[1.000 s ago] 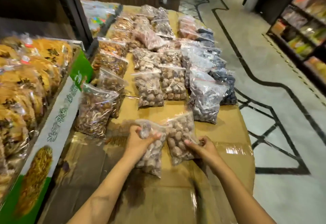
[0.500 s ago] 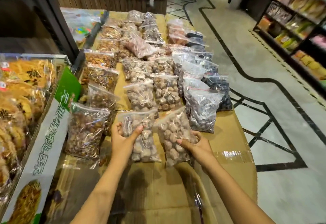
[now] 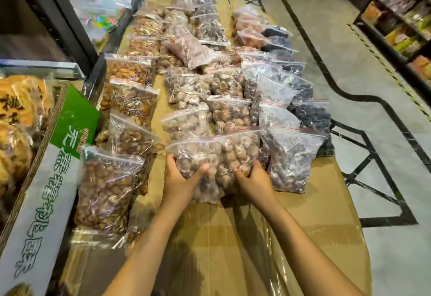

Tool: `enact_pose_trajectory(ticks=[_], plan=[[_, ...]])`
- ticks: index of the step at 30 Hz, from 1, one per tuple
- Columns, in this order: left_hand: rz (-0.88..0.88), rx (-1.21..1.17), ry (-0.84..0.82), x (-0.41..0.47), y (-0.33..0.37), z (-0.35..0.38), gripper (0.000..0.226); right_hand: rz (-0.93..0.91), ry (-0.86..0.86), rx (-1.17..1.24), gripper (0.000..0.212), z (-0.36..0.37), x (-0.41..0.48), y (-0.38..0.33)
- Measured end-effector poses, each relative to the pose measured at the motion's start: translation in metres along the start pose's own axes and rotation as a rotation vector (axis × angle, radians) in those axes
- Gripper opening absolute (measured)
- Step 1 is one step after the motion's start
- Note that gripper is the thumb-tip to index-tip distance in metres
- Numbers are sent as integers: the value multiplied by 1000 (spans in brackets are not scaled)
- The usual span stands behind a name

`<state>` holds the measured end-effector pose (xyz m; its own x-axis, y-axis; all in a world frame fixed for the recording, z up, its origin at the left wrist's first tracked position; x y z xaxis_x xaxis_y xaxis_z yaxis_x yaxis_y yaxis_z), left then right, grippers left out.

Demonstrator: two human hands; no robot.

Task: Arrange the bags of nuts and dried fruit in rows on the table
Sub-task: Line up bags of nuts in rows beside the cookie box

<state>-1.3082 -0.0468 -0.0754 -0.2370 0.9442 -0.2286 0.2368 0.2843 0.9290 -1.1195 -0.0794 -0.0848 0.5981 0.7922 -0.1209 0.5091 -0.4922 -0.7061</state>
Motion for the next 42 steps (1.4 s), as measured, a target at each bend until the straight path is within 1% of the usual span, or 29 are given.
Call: enact_pose_trajectory(ticks=[3,5,6,9,10,11,14,17,20,21,23,25,28,30,31,32,33,34,35,36,37,38,39,41,42], plan=[[-40,-95,-21,6,0,-1,101,20,63,56,49,0,-2,-3],[-85,-140,-72,8,4,-3,111,23,82,92,52,0,-3,-6],[-112,-149,-82,9,4,-5,115,19,94,115,56,-2,-6,-7],[-170,-227,-22,17,12,-10,101,16,109,220,79,-8,-11,-10],[-209,-282,-9,23,14,-10,104,35,110,253,83,-10,-10,-13],[-246,-312,-9,30,17,-9,104,71,107,285,84,-11,-8,-14],[-306,-322,-69,48,21,-1,87,153,108,360,79,-8,2,-15],[-314,-289,-116,60,25,6,84,193,89,380,83,-3,4,-15],[-286,-292,-137,64,34,4,64,207,86,417,81,-3,4,-13],[-285,-280,-139,66,34,4,64,211,88,420,79,-3,4,-12],[-288,-233,-128,69,32,6,70,214,84,419,80,-3,5,-11],[-231,-175,-84,69,31,6,73,215,81,421,85,-1,5,-10],[-177,-89,-27,69,34,11,111,193,85,429,83,0,6,-9],[-113,-30,-14,71,40,14,120,172,85,436,80,0,5,-7],[-103,-10,-10,72,42,16,119,164,83,442,79,0,5,-7],[-76,-8,2,72,44,18,108,158,81,444,78,0,5,-6],[-50,-13,20,72,47,20,87,155,83,446,77,0,5,-5],[-16,-28,36,73,49,21,59,153,82,450,76,0,5,-4],[20,-37,42,76,51,24,37,154,80,459,74,0,6,-4],[51,-40,37,80,55,25,30,156,80,471,73,0,7,-4],[80,-34,31,86,61,26,30,160,78,481,72,0,8,-4],[97,-22,23,92,66,28,38,163,73,486,71,0,8,-4],[107,-21,21,100,67,31,53,162,70,491,70,0,8,-4],[52,11,31,112,66,39,80,158,71,492,68,0,8,-3],[13,35,41,115,66,41,86,158,73,487,68,1,8,-3]])
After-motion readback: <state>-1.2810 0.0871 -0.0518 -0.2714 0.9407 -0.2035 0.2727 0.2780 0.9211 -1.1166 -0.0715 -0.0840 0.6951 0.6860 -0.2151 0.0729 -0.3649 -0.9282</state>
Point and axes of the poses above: each hand's wrist, its own x-axis towards the middle knuckle, its own z-axis out of the palm, y = z × x, the point moved 2 cm from there along x, towards the middle knuckle, and after that the axes turned 15 degrees about y, right-handed, at the moved point
